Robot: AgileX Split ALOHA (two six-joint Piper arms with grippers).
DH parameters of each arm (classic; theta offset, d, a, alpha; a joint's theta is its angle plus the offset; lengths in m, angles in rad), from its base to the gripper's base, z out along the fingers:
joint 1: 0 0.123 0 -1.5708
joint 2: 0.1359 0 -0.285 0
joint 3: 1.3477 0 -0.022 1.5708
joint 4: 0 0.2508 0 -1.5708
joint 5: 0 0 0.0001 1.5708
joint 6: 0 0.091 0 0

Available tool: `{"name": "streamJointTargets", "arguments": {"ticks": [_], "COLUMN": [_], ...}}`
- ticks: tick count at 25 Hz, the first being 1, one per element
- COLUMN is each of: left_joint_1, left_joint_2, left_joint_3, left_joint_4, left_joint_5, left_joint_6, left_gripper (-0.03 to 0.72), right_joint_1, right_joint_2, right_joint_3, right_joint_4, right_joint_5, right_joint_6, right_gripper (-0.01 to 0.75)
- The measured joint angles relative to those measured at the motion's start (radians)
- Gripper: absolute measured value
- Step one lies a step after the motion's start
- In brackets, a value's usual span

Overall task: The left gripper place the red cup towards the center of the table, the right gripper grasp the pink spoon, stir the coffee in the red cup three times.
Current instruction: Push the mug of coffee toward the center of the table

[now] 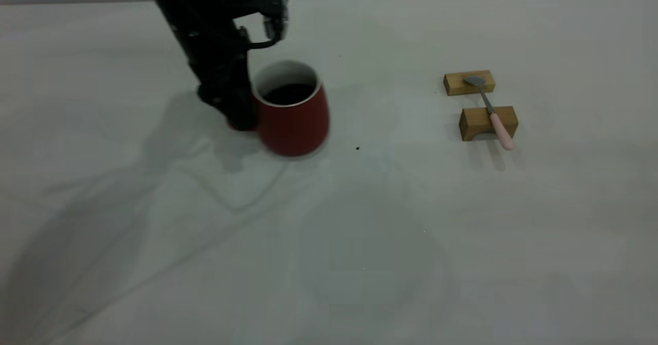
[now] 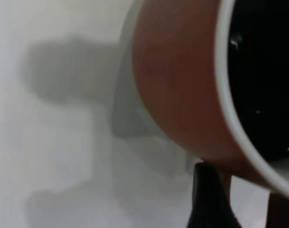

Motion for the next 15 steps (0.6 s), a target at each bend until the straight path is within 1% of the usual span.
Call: {"name": "streamJointTargets", "arguments": {"ticks": [3, 9, 12, 15], "left_joint_1": [-0.019, -0.045, -0.042, -0.025], "left_joint_2": [0.009, 0.015, 0.013, -0.014], "left_joint_3": [0.000, 0.000, 0.000, 0.000], "left_joint_4": [-0.032, -0.061, -0.032, 0.034], "left_joint_5": [-0.047, -0.089, -0.076, -0.006], "left_joint_6": [-0.007, -0.011, -0.039, -0.104], "left_gripper": [0.501, 0.501, 0.501, 0.501], "right_joint_1": [0.000, 0.000, 0.000, 0.000], "right_joint_2": [0.000, 0.000, 0.000, 0.000], "right_joint_3": [0.000, 0.000, 0.000, 0.000], "right_joint_4": [0.000, 0.000, 0.000, 0.000], "right_joint_5": [0.000, 0.000, 0.000, 0.000], "right_joint_6": [0.000, 0.000, 0.000, 0.000], "right_gripper": [0.237, 0.237, 0.237, 0.237]}}
